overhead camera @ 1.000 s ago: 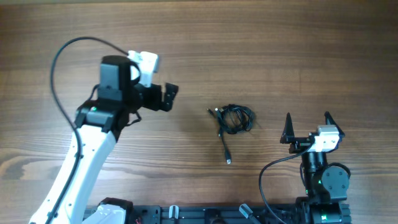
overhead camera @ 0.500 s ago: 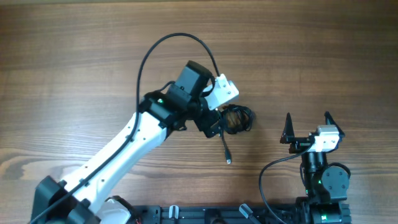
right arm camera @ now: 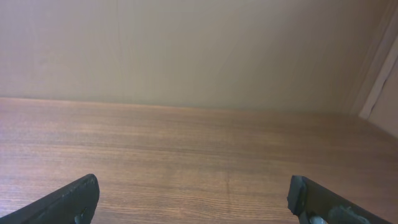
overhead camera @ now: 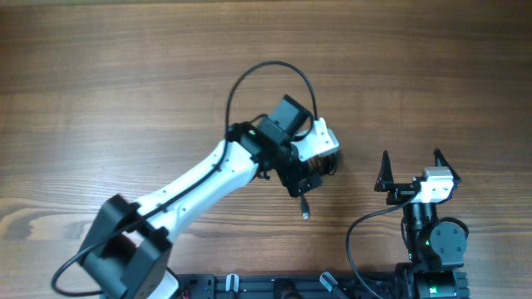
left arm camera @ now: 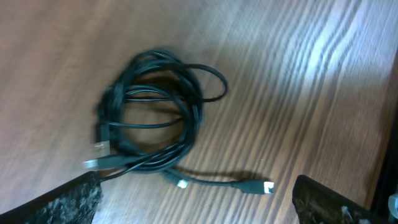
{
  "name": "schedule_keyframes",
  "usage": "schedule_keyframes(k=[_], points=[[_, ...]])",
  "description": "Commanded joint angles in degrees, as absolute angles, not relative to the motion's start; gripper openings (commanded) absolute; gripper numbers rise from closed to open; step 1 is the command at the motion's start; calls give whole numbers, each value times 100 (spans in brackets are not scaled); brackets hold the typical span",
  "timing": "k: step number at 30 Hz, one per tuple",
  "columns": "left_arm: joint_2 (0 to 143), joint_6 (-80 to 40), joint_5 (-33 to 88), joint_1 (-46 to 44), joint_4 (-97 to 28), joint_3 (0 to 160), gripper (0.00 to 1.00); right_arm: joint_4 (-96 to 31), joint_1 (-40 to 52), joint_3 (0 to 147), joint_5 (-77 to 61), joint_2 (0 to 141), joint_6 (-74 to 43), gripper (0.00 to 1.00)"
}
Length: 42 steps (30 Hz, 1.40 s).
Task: Untangle cables
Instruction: 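Reach the left gripper over the black cable bundle and lower, then grasp the cable bundle with the left gripper and lift it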
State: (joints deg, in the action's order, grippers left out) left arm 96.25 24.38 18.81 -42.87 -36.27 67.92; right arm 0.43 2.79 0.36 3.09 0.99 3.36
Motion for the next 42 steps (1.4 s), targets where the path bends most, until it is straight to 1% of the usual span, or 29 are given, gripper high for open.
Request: schedule_keyframes(k=[1, 10, 19, 20, 23, 24, 28, 29, 30, 31, 35, 38, 41, 42], points=[[9911, 2532, 1966, -4488, -3546, 6890, 100, 73, 248, 30, 384, 54, 438, 100], [10801, 2530, 1730, -4591, -2672, 6890, 100, 73, 248, 30, 384, 54, 436, 100], [11299, 2532, 1553, -4904, -2504, 6890, 99, 73, 248, 30, 384, 54, 438, 100], [11299, 2534, 1535, -4930, -2499, 6890, 96, 73, 248, 30, 384, 54, 438, 100], [11299, 2536, 1535, -4930, -2495, 6890, 64, 73, 248, 30, 384, 54, 438, 100], [11299, 2536, 1535, -4930, -2486, 6890, 60, 73, 248, 30, 381, 54, 438, 100], [11299, 2532, 1535, -4930, -2401, 6890, 29, 73, 248, 30, 384, 54, 438, 100], [11299, 2532, 1535, -4930, -2368, 6890, 25, 73, 248, 30, 384, 54, 438, 100], [11299, 2532, 1533, -4928, -2296, 6890, 19, 73, 248, 30, 384, 54, 436, 100], [11299, 2530, 1533, -4928, -2215, 6890, 5, 73, 248, 30, 384, 54, 438, 100], [11225, 2410, 1525, -4923, -1859, 6893, 4, 73, 248, 30, 384, 54, 436, 100], [10777, 1966, 1146, -4847, -1645, 6893, 4, 73, 248, 30, 381, 54, 438, 100], [10108, 1535, 1184, -4462, -1562, 6893, 4, 73, 248, 30, 384, 54, 438, 100], [9867, 1417, 1472, -4241, -1562, 6893, 4, 73, 248, 30, 384, 54, 438, 100]])
